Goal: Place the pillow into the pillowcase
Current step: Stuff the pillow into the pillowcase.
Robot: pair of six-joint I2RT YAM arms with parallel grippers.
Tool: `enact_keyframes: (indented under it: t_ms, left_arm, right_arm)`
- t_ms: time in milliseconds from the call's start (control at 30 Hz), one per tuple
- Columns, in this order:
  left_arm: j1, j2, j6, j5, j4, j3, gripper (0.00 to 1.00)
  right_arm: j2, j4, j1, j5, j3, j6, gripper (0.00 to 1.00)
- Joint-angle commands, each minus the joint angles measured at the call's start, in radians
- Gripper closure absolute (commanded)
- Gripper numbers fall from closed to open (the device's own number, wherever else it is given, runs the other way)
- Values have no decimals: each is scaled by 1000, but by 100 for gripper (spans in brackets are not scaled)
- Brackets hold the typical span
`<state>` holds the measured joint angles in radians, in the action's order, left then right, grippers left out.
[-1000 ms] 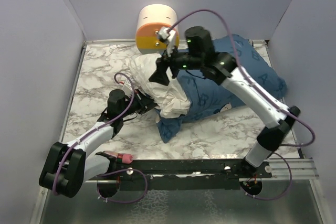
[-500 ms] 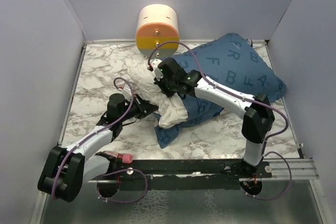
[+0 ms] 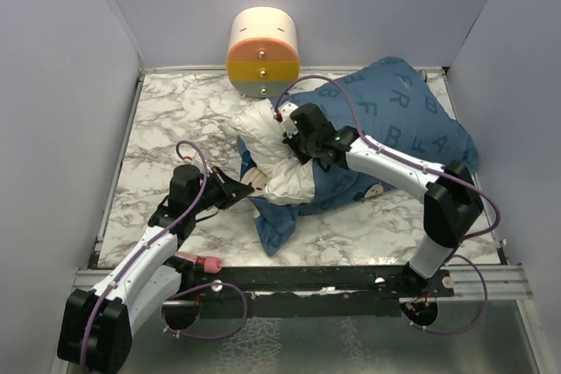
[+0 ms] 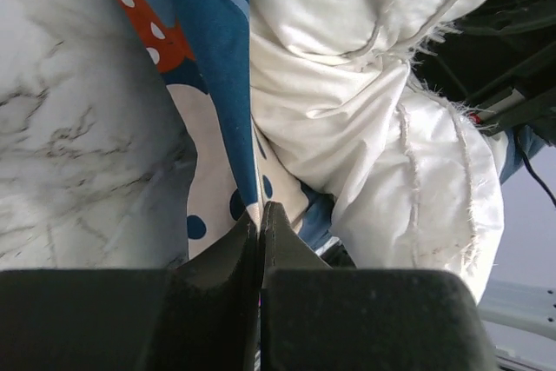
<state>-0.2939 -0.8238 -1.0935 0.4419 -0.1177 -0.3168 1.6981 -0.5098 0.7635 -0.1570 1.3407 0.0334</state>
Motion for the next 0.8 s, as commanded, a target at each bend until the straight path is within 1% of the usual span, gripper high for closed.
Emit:
enact_keyframes:
  t_ms: [0, 100, 167, 233, 333, 367, 433, 467, 500, 533, 567, 600, 633, 700, 767]
  left_arm:
    - [45, 55, 101, -77, 149, -80, 100]
    - [46, 46, 125, -89, 231, -92, 100]
    - [46, 36, 139, -124, 321, -103, 100]
    - [46, 21, 143, -159, 376, -100, 100]
    - [46, -32, 136, -154, 383, -84, 100]
    - [46, -52, 138, -152, 383, -87, 97]
    - [46, -77, 149, -170, 401, -113, 76]
    - [47, -77, 157, -183, 410, -129, 67]
    - [48, -71, 162, -195, 416, -152, 60]
    - [47, -64, 170, -217, 424, -178, 54]
    - [47, -58, 181, -231, 433, -205, 52]
    - [47, -55, 194, -245, 444, -235, 47]
    - [47, -52, 202, -242, 439, -260, 46]
    - [48, -54, 185, -188, 367, -276, 46]
    - [47, -85, 116, -117, 266, -265, 54]
  right_arm:
    - [146, -322, -58, -68, -122, 18, 99]
    - [209, -320, -58, -13, -106, 31, 99]
    - [236, -322, -58, -19, -101, 21, 99]
    - [228, -311, -58, 8, -98, 12, 98]
    - [172, -287, -58, 118, -74, 17, 93]
    - [154, -281, -58, 148, -64, 21, 91]
    - [133, -278, -58, 183, -41, 20, 91]
    - [132, -281, -58, 198, -30, 16, 91]
    - [133, -280, -58, 218, -23, 15, 91]
    - [132, -277, -58, 237, -21, 14, 91]
    - [134, -273, -58, 256, -20, 10, 91]
    - [132, -270, -58, 276, -21, 5, 91]
    - [127, -263, -58, 292, -23, -3, 91]
    - [107, -242, -58, 326, -36, -17, 92]
    - [83, -218, -59, 347, -47, -34, 92]
